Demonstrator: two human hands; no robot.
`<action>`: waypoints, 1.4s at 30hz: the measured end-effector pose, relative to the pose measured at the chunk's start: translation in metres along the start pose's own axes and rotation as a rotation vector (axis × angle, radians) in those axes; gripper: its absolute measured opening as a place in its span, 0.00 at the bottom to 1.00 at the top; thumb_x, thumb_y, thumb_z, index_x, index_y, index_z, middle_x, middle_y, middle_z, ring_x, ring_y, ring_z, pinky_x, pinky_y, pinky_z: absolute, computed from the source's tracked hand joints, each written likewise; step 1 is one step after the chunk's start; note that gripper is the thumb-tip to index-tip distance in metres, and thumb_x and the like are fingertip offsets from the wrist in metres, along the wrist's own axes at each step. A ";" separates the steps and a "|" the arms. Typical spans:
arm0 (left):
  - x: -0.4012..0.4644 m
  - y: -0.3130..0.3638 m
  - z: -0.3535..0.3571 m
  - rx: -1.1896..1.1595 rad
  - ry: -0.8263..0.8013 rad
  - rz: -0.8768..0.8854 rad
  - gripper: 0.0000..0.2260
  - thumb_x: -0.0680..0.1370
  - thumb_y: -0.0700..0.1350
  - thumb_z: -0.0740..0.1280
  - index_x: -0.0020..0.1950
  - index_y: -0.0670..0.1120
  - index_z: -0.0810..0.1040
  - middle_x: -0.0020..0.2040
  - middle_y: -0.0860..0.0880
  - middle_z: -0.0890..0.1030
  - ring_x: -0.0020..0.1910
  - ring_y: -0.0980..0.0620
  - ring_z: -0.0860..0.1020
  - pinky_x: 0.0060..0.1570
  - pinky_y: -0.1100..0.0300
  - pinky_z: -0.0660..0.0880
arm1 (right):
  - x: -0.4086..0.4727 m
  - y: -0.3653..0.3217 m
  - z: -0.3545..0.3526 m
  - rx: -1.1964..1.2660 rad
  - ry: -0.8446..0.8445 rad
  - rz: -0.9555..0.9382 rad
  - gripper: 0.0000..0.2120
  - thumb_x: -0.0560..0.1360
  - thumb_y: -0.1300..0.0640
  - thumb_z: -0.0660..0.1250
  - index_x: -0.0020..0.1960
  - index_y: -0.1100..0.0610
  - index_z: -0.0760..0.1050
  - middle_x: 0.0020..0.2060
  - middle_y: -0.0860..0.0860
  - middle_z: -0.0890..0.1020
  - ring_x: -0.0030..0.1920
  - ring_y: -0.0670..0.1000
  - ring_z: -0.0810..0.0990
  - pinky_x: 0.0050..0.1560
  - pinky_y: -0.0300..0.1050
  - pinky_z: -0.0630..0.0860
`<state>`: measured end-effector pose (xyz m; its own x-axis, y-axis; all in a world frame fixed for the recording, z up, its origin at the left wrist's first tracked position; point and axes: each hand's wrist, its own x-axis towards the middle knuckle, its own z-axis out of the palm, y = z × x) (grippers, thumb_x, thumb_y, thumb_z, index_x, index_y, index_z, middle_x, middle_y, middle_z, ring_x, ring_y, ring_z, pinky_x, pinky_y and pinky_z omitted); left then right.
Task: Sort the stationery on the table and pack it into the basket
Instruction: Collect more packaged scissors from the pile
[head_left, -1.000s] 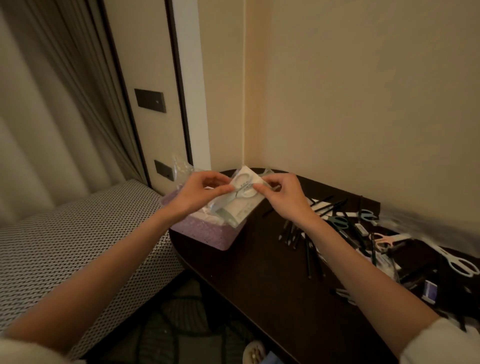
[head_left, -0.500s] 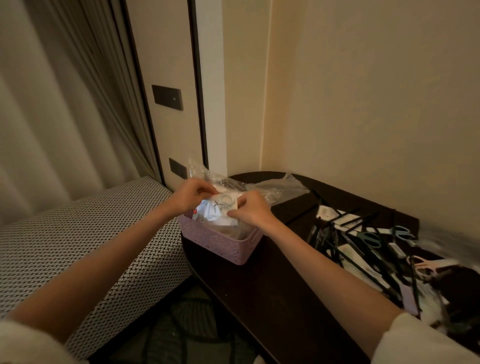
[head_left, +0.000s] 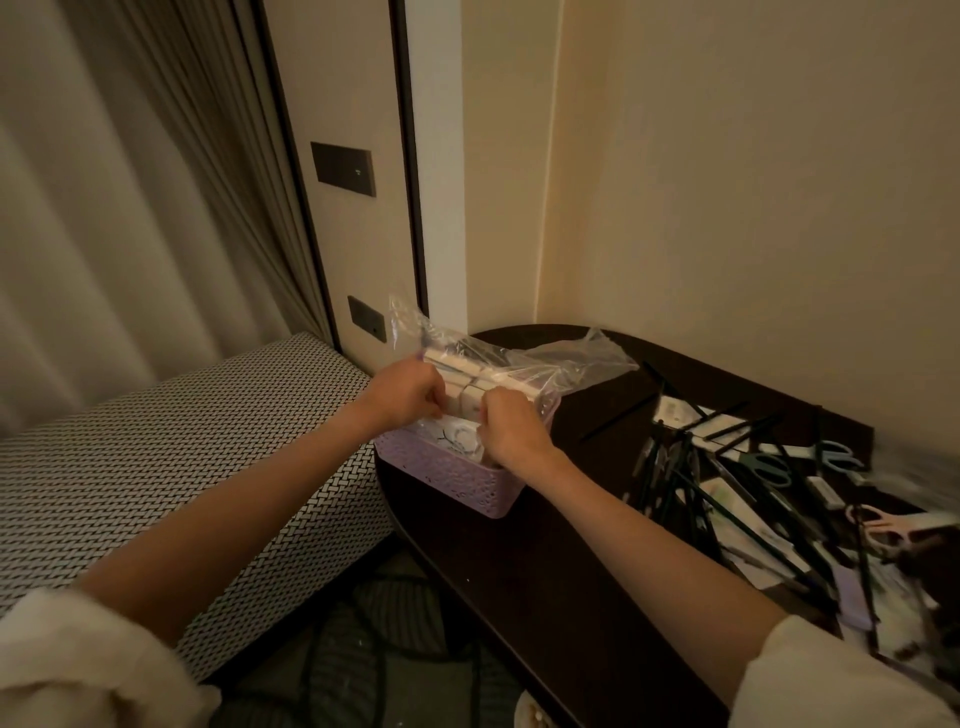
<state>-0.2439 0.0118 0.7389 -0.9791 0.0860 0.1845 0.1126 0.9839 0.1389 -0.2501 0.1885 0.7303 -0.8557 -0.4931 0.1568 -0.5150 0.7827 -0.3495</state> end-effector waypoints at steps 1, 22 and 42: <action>-0.001 0.000 0.003 0.022 0.023 -0.006 0.06 0.71 0.44 0.74 0.47 0.47 0.85 0.45 0.51 0.85 0.49 0.52 0.80 0.53 0.56 0.76 | -0.001 0.001 -0.001 -0.062 0.014 -0.025 0.08 0.76 0.66 0.62 0.54 0.62 0.75 0.54 0.59 0.79 0.57 0.59 0.77 0.55 0.50 0.72; -0.003 0.005 -0.001 -0.115 -0.434 -0.009 0.10 0.78 0.39 0.66 0.57 0.42 0.83 0.57 0.48 0.83 0.55 0.53 0.78 0.59 0.62 0.69 | 0.002 -0.003 -0.016 -0.230 -0.394 -0.140 0.09 0.77 0.64 0.59 0.54 0.61 0.75 0.58 0.58 0.78 0.60 0.58 0.76 0.52 0.48 0.70; -0.030 0.189 -0.004 -0.482 0.270 0.256 0.16 0.78 0.42 0.67 0.66 0.44 0.72 0.56 0.48 0.80 0.51 0.55 0.78 0.53 0.59 0.75 | -0.164 0.154 -0.128 0.055 0.111 0.205 0.15 0.78 0.57 0.65 0.63 0.61 0.75 0.55 0.56 0.80 0.55 0.54 0.78 0.55 0.47 0.75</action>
<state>-0.1923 0.1945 0.7633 -0.8403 0.2060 0.5015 0.4650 0.7496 0.4711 -0.1958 0.4389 0.7691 -0.9440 -0.2789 0.1765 -0.3289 0.8389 -0.4336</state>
